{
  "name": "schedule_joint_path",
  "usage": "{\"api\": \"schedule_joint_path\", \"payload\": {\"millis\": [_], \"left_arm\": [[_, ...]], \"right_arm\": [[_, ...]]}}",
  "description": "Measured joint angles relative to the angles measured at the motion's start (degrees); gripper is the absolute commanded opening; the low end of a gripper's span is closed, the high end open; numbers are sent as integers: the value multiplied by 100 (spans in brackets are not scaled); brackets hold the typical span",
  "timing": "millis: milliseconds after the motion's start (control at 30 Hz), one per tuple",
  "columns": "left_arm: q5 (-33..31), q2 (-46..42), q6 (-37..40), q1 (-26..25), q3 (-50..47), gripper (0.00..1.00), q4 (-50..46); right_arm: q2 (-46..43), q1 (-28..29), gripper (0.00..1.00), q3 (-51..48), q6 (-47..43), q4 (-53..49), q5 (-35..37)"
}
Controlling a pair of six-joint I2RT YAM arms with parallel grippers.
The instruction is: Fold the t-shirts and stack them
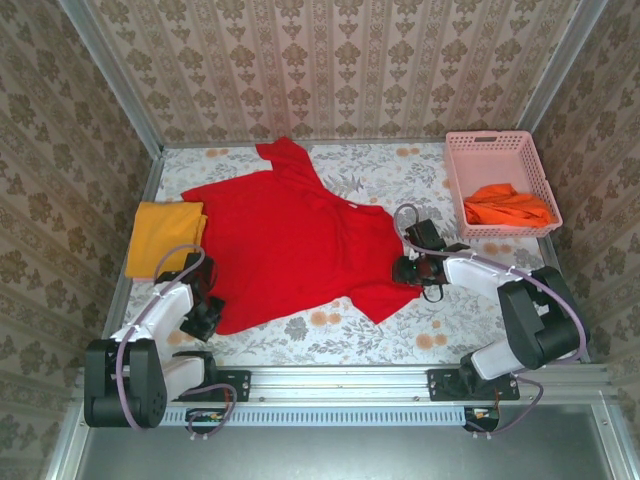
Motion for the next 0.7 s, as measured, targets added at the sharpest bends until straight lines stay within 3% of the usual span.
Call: {"api": "schedule_joint_path", "payload": {"millis": [300, 400, 500, 700], "left_arm": [[2, 0, 2, 0, 2, 0, 0], [2, 0, 4, 2, 2, 0, 0], [4, 0, 11, 2, 2, 0, -2], [46, -15, 66, 39, 7, 0, 0]], "right_arm": [[313, 498, 43, 413, 24, -557, 586], [549, 614, 30, 691, 17, -890, 802], [719, 640, 3, 911, 35, -1180, 890], [774, 684, 0, 1025, 48, -1346, 879]]}}
